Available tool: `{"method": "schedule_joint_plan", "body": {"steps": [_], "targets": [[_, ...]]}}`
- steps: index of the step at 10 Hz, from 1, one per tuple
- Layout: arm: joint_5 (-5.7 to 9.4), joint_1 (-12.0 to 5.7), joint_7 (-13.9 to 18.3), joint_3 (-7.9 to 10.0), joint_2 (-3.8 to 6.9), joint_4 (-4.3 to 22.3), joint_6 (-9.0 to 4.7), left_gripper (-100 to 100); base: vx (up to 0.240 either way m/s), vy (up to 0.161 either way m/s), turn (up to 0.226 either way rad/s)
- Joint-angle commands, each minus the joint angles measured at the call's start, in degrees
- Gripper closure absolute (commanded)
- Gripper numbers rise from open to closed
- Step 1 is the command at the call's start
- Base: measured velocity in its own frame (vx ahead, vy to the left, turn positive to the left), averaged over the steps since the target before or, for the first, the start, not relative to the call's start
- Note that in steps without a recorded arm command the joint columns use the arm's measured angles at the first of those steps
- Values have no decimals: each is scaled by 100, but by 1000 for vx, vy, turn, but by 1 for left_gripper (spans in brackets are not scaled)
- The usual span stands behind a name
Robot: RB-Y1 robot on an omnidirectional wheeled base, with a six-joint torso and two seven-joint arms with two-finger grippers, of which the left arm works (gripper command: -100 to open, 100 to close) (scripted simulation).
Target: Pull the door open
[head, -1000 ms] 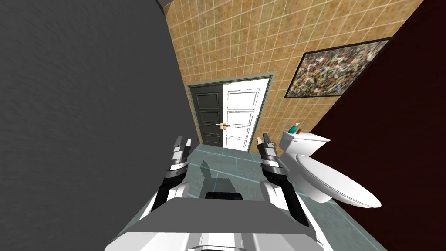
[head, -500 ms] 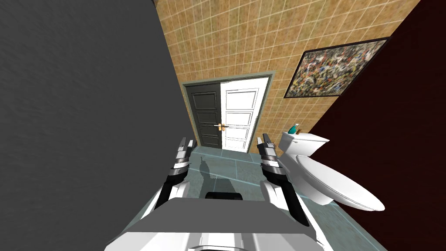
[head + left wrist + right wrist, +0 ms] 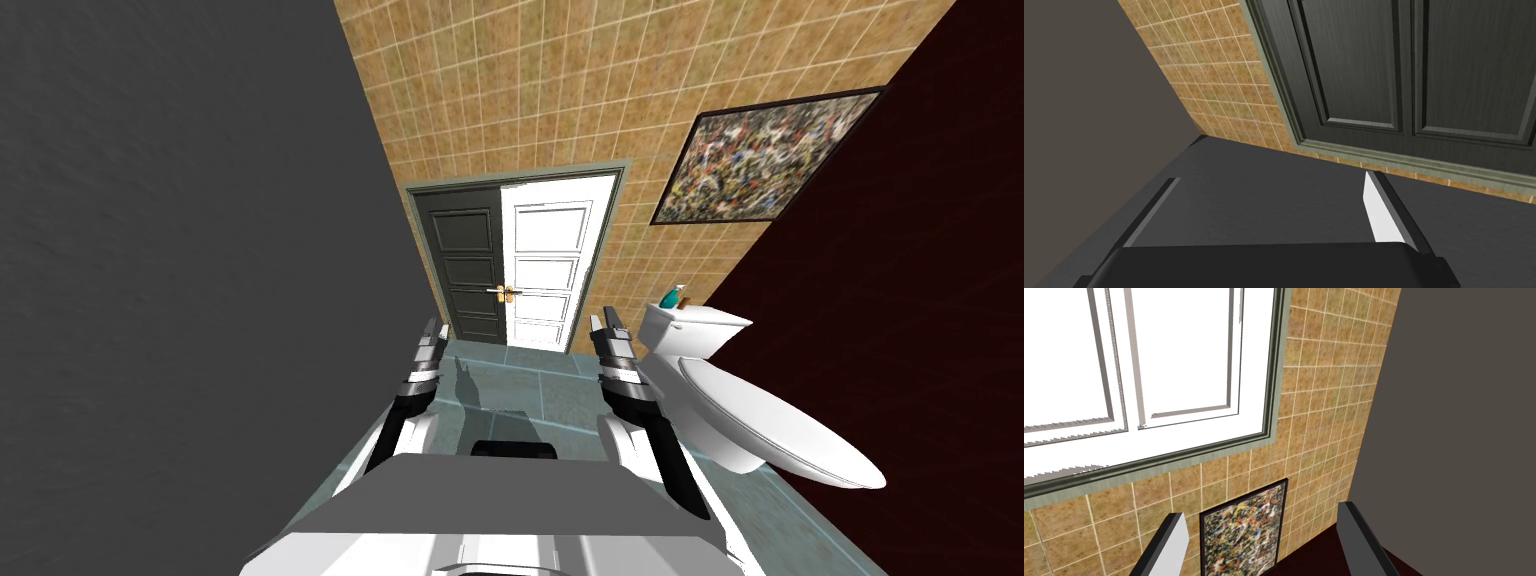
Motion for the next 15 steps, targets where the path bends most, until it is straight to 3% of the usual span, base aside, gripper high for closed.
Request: {"method": "schedule_joint_plan", "body": {"steps": [1, 6, 7, 15], "targets": [[40, -88, 67, 41, 83, 167, 60, -100, 123, 0, -72], [168, -482, 278, 144, 359, 950, 214, -100, 123, 3, -80], [168, -482, 278, 144, 359, 950, 214, -100, 106, 9, -51], [331, -983, 547, 275, 684, 1948, 411, -100, 96, 2, -66]]}}
